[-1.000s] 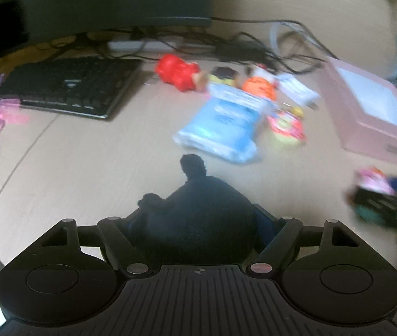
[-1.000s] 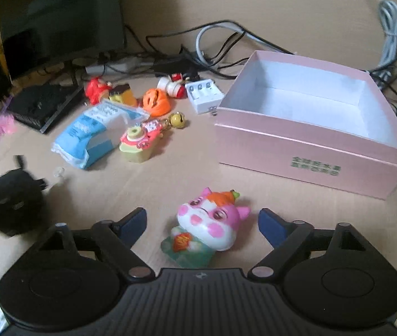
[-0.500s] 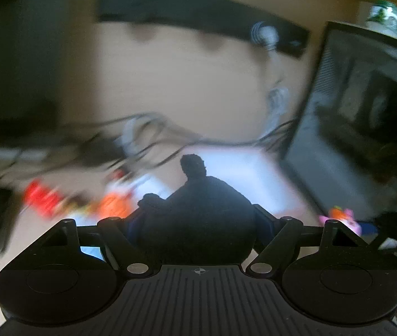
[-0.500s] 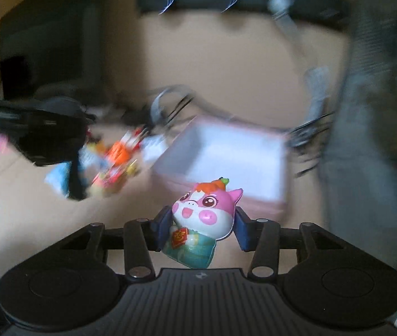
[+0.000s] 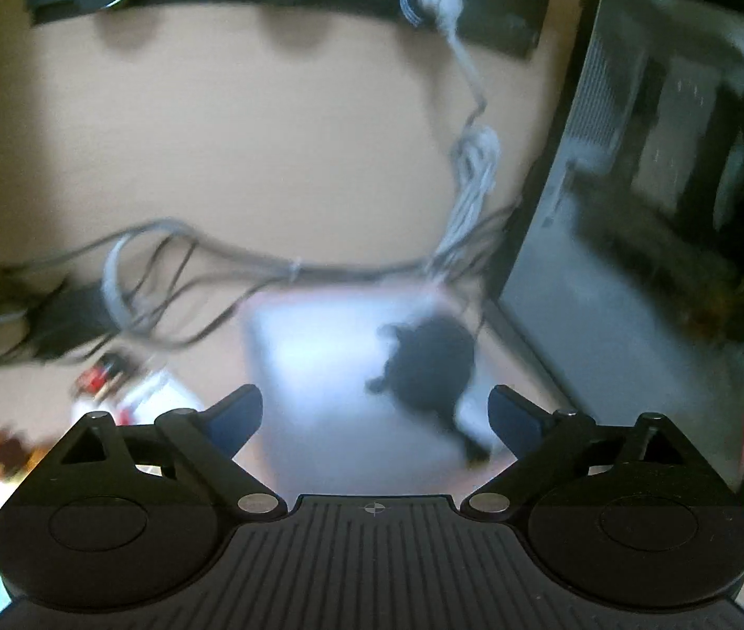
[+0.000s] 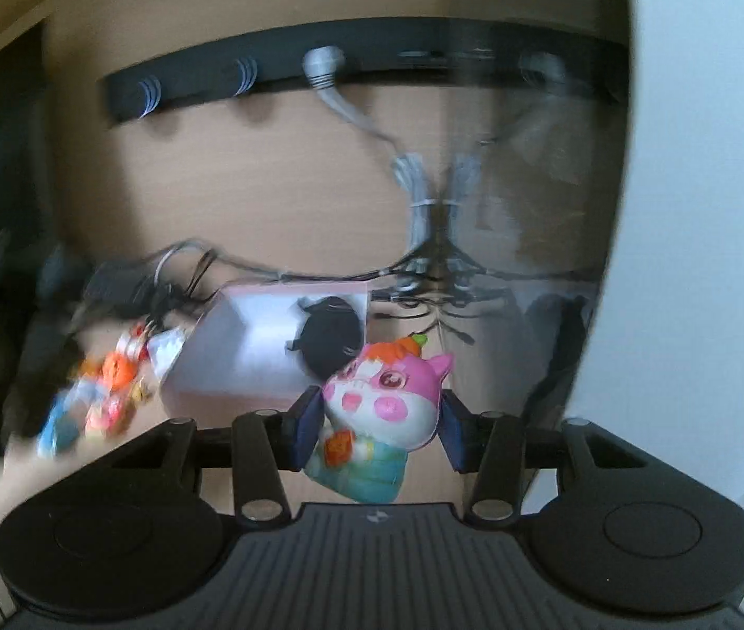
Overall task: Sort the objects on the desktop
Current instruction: 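Carry the plush into the pink box and open the left gripper while right gripper carries the figurine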
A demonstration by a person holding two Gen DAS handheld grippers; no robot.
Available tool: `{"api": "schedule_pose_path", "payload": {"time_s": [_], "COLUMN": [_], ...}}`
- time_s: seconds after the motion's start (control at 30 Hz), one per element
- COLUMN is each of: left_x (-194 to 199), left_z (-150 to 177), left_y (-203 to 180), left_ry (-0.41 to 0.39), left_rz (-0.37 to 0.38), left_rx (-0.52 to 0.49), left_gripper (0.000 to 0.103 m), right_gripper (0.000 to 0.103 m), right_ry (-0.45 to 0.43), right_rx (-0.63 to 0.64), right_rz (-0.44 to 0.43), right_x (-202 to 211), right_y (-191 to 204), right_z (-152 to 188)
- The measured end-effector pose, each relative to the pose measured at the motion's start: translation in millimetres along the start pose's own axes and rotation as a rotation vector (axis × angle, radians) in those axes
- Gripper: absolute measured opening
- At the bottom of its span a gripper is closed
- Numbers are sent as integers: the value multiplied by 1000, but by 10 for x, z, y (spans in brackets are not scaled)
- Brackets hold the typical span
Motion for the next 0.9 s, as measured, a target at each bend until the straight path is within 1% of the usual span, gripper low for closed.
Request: {"api": "schedule_pose_path", "payload": {"time_s": [0.07, 0.1, 0.17, 0.23, 0.3, 0.33, 0.4, 0.5, 0.57, 0.63, 0.67, 0.77, 0.83, 0.9], "left_x": [103, 149, 250, 314, 353, 360, 389, 408, 414, 441, 469, 612, 688, 738], "left_z": [223, 339, 605, 816, 1006, 1077, 1165, 1240, 1269, 1291, 1307, 1400, 1480, 1548], "left_y": [84, 122, 197, 240, 278, 301, 339, 415, 474, 509, 533, 589, 622, 642], "left_ry": [21, 34, 69, 102, 139, 155, 167, 175, 187, 189, 193, 203, 212, 218], "left_rz": [-38, -52, -74, -88, -95, -105, -127, -148, -161, -173, -181, -196, -198, -198], "left_rx": [1, 9, 28, 46, 75, 85, 84, 96, 116, 121, 123, 135, 143, 151], "left_gripper": [97, 98, 98, 99, 99, 99, 99, 99, 99, 99, 99, 100, 100, 100], "right_gripper": [53, 55, 55, 51, 46, 46, 47, 48, 56, 68, 70, 71, 71, 71], "right_ry": [0, -5, -14, -3, 22, 27, 37, 87, 124, 140, 151, 197, 220, 248], "right_rx": [-26, -23, 15, 44, 57, 72, 158, 275, 313, 330, 340, 386, 427, 442], "right_rz": [27, 39, 41, 27, -19, -40, -81, -91, -107, -132, -143, -160, -138, -117], "right_x": [-20, -33, -39, -51, -76, -83, -76, -155, -269, -418, -499, -772, -964, -1163], "right_y": [20, 35, 62, 74, 111, 153, 277, 438, 557, 700, 759, 898, 922, 900], "right_z": [-6, 1, 38, 89, 147, 169, 302, 566, 698, 766, 793, 944, 1044, 1110]}}
Point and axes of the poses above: each gripper's, at about its wrist camera, not at the fingertips, and x roughly against the way its jaws point, y to its left, z to its underside, the point moved 10 cm from there along -x, roughly the way its jaws point, and after that the axes turned 2 degrees about y, right-handed, at the moved point
